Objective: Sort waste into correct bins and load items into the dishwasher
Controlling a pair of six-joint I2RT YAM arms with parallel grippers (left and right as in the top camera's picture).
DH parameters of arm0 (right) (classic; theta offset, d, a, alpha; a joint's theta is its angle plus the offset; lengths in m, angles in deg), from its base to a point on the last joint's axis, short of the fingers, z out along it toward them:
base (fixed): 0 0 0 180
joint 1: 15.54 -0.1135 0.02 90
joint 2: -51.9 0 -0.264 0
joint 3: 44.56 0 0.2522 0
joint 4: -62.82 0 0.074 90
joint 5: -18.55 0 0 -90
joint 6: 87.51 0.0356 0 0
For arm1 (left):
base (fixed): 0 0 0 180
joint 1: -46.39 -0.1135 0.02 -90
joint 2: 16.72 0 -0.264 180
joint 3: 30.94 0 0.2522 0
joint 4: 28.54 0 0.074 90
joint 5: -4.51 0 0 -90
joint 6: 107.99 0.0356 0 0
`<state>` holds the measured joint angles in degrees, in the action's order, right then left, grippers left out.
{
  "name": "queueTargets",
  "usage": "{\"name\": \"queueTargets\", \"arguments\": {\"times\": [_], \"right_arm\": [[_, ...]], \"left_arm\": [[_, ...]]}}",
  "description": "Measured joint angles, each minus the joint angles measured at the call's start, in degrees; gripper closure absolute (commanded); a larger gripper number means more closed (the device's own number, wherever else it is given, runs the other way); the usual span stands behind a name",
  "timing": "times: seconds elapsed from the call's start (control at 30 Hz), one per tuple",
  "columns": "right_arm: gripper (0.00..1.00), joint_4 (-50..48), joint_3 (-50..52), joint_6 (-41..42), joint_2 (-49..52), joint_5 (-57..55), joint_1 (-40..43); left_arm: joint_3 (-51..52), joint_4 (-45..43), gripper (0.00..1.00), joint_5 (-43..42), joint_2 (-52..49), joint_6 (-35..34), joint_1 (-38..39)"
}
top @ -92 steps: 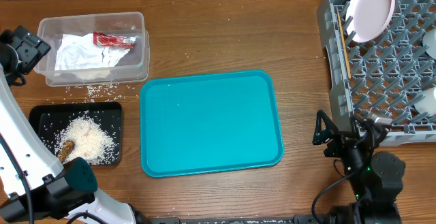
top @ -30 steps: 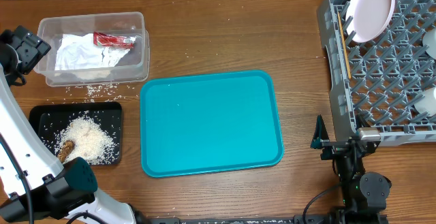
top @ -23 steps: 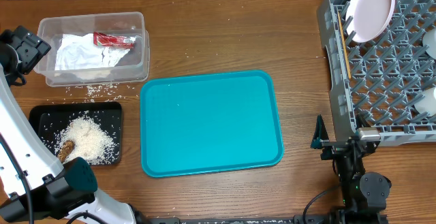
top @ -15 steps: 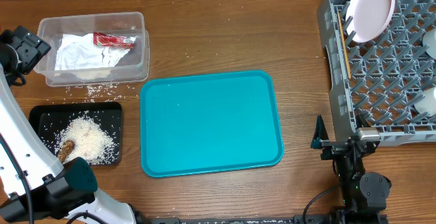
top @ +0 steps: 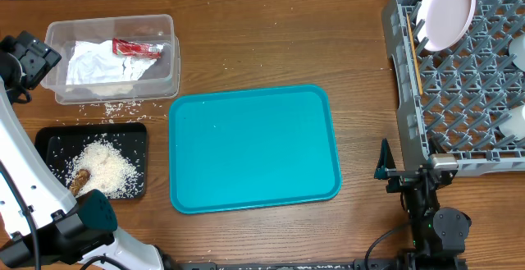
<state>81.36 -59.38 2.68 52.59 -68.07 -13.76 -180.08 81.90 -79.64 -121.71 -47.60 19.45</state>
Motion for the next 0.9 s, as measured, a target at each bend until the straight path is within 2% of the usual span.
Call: {"name": "queueTargets", "arguments": {"times": [0.33,0.43,0.67,0.8,0.9], "right_arm": [[0.00,0.0,0.0,0.0,0.0,0.0,0.0],[0.00,0.0,0.0,0.0,0.0,0.0,0.0],[0.00,0.0,0.0,0.0,0.0,0.0,0.0],[0.00,0.0,0.0,0.0,0.0,0.0,0.0],[0.00,0.1,0.0,0.0,0.0,0.0,0.0]], "left_arm": [[0.0,0.0,0.00,0.0,0.0,0.0,0.0],[0.0,0.0,0.00,-0.1,0.0,2.7,0.0],[0.1,0.0,0.00,-6.6,0.1,7.0,0.3],[5.9,-1.7,0.00,-8.0,3.0,7.8,3.7],[14.8,-7.5,0.00,-8.5,7.2,9.1,8.0]]}}
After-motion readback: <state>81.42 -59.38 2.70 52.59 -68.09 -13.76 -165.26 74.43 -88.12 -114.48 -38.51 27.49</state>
